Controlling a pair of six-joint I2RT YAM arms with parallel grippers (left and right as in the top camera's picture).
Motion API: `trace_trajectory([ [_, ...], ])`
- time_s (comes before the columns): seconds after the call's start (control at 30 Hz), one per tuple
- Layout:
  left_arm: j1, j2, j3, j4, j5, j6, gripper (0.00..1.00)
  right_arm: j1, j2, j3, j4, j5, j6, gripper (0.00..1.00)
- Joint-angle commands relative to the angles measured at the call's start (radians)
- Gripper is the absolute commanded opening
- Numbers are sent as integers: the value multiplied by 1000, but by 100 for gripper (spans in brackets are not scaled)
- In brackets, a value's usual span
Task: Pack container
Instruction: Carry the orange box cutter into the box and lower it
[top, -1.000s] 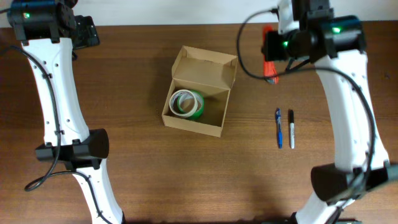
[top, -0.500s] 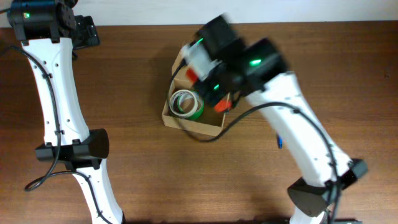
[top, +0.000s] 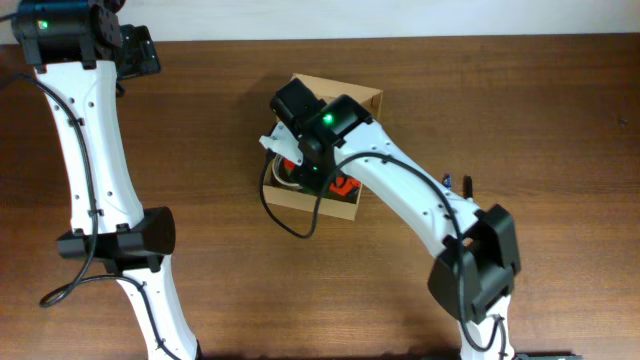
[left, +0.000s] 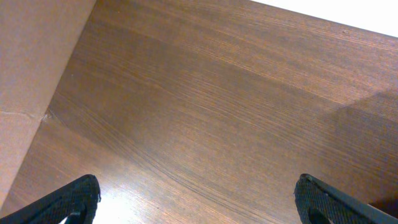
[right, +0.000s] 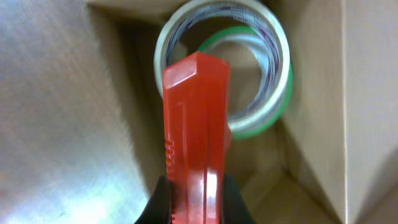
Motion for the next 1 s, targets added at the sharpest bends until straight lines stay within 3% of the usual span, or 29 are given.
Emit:
trace_trajectory([
  [0.0,4,-13,-2,-1,-14,9,100,2,34,2,34,11,-79,4],
  [0.37,4,-13,-2,-1,-14,9,100,3,147,1,66,-66,-92,4],
  [0.97,4,-13,-2,-1,-14,9,100,3,147,7,61,-65,-92,5],
])
